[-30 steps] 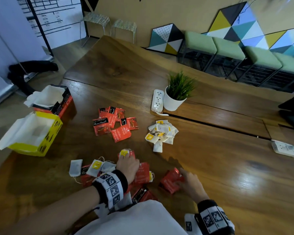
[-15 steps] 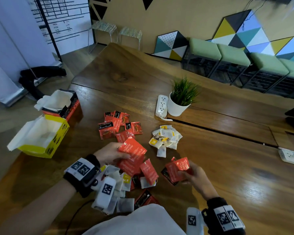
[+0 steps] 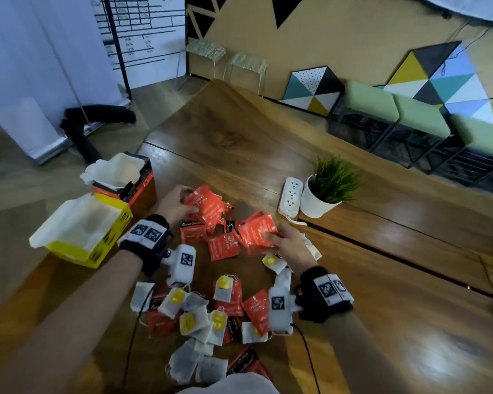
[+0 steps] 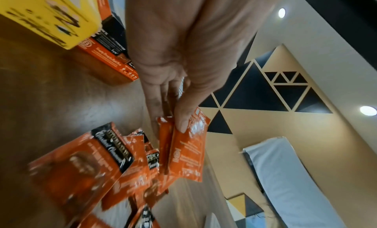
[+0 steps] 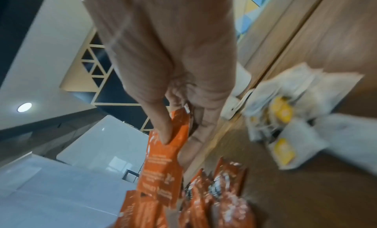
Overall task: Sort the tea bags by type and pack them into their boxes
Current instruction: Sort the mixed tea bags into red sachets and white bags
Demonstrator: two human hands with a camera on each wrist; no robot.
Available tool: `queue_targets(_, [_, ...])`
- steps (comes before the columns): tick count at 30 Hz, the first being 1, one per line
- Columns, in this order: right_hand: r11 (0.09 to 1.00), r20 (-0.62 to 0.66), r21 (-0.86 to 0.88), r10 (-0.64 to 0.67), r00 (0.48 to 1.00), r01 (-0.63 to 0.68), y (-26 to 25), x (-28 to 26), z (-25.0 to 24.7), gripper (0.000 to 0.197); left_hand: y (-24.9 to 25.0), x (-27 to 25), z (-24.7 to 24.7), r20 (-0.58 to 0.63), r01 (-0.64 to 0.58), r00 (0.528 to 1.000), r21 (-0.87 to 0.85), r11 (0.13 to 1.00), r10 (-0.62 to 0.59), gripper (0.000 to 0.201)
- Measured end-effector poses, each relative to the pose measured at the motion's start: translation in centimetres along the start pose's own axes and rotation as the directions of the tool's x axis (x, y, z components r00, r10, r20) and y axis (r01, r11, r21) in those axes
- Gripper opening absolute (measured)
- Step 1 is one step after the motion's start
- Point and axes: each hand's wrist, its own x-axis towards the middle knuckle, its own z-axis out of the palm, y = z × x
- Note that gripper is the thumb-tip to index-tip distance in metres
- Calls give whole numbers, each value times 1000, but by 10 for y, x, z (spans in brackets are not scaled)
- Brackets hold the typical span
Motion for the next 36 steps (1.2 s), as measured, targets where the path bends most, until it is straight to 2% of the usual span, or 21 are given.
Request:
queue_targets(2, [998,-14,69,14,1000,-13,-13,33,19,15,3,21,2,4,18,1000,19,1000,-18,62])
queue_targets(5, [995,-44,33,97,994,-95,-18,70,45,14,0,31,5,32,43,998,115,992,-47,72])
queue_targets(7, [992,-47,-9,128,991,-129,-11,85,57,15,-4,26,2,16,17,1000,238,971,-22,73])
queue_targets(8, [988,-36,-86,124,992,-127,-5,90,61,19,-7,20,-2,-1,-9,1000,291,957,10,70])
queue_targets(9, [963,-12,-252,99,995,-99,-1,90,63,30,-10,12,-7,-16,-31,999,331,943,38,66])
queue_targets(10, [878,19,-476,60,998,-44,4,87,63,41,-16,1,-13,-23,-52,998,373,926,66,61])
queue_targets(11, [741,51,-670,1,999,34,8,80,61,47,-25,-9,-19,-17,-72,996,419,905,88,55])
queue_targets(12, [602,94,-789,-80,992,124,13,69,58,47,-36,-21,-26,8,-88,995,457,885,95,49])
queue_targets(13, [510,155,-835,-146,977,208,18,56,53,45,-49,-33,-34,53,-102,995,492,865,87,45])
queue_targets(15, [394,300,-853,-167,939,343,32,28,40,45,-77,-56,-48,173,-139,984,587,798,44,41])
queue_targets(18, [160,482,-864,-15,876,478,61,-3,15,55,-109,-81,-62,276,-171,960,709,684,-46,48])
queue_targets(20, [44,505,-863,69,860,503,76,-16,4,63,-124,-90,-61,294,-181,953,748,639,-73,57])
queue_targets(23, [-38,474,-877,108,874,480,93,-26,0,68,-135,-97,-51,268,-205,963,790,578,-24,60])
queue_targets(25, [-43,441,-893,116,890,448,99,-28,-1,71,-138,-99,-42,250,-218,968,808,547,18,57])
queue_targets(27, [8,404,-914,122,906,406,97,-30,-1,63,-135,-104,-35,207,-210,976,838,503,62,55])
queue_targets(30, [201,339,-929,123,933,312,95,-32,-7,30,-129,-113,-26,161,-238,967,855,460,200,54])
queue_targets(32, [315,299,-918,153,942,240,96,-31,-14,28,-127,-120,-21,212,-285,956,840,462,204,60])
queue_targets(34, [335,285,-917,172,943,216,95,-31,-19,28,-127,-128,-15,265,-315,949,843,437,173,65])
queue_targets(36, [325,277,-922,172,945,211,91,-31,-22,29,-130,-135,-12,243,-291,956,849,442,164,64])
